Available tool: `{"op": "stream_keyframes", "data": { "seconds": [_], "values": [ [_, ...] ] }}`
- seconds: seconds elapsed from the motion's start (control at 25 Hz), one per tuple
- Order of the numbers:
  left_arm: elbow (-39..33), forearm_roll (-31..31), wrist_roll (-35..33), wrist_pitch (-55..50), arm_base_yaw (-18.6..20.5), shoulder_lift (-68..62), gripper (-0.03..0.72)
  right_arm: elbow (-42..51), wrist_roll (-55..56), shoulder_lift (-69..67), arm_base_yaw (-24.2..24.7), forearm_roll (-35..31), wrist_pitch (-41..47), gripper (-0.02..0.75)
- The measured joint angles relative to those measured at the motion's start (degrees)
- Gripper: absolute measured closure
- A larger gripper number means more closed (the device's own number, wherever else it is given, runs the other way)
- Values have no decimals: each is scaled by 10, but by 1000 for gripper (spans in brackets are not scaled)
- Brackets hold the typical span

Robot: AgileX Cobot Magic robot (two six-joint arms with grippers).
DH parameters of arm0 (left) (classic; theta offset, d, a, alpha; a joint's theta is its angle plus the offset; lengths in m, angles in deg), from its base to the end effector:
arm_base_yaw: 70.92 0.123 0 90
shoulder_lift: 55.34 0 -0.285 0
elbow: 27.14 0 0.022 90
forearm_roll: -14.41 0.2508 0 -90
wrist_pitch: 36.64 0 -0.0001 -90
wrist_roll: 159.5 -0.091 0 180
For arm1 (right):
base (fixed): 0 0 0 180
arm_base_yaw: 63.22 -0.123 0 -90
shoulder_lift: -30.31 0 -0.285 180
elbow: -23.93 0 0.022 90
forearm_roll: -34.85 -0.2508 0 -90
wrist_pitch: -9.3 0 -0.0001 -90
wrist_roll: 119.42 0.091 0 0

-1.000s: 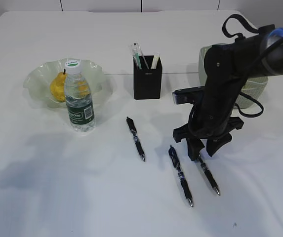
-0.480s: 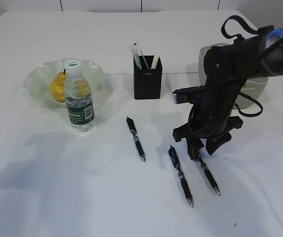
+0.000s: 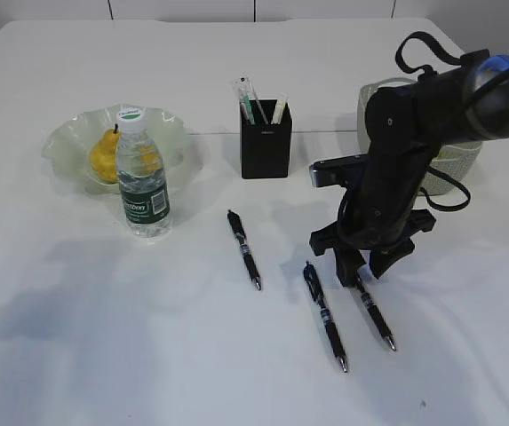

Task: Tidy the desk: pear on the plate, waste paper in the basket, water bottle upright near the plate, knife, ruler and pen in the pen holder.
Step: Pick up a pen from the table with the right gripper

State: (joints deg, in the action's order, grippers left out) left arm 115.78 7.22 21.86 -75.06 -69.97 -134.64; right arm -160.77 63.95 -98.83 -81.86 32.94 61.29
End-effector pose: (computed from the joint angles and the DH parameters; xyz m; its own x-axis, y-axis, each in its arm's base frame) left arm 0.2205 -0.0034 0.2293 -0.8984 -0.1365 -0.4175 -0.0934 0.9881 -0.1221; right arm 0.3828 0.1316 0.1296 -0.9682 -0.2429 -0.0603 -0.2451 0.9690 0.0311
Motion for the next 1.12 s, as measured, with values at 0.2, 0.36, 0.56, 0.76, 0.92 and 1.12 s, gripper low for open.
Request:
{"op": "stream_keyframes", "data": {
  "seconds": [0.2, 0.36, 0.56, 0.76, 0.92, 1.12],
  "values": [
    [0, 0, 0, 1, 0, 0, 286, 0, 0, -4, 0, 0, -1, 363],
    [0, 0, 0, 1, 0, 0, 286, 0, 1, -5, 0, 0, -1, 363],
    [0, 0, 0, 1, 0, 0, 286, 0, 1, -8, 0, 0, -1, 388],
    [0, 0, 0, 1, 0, 0, 286, -1, 1, -11, 0, 0, -1, 402],
    [0, 0, 0, 1, 0, 0, 286, -1, 1, -11, 0, 1, -1, 472],
    [0, 0, 0, 1, 0, 0, 286, -1, 1, -12, 0, 1, -1, 594]
  ]
}}
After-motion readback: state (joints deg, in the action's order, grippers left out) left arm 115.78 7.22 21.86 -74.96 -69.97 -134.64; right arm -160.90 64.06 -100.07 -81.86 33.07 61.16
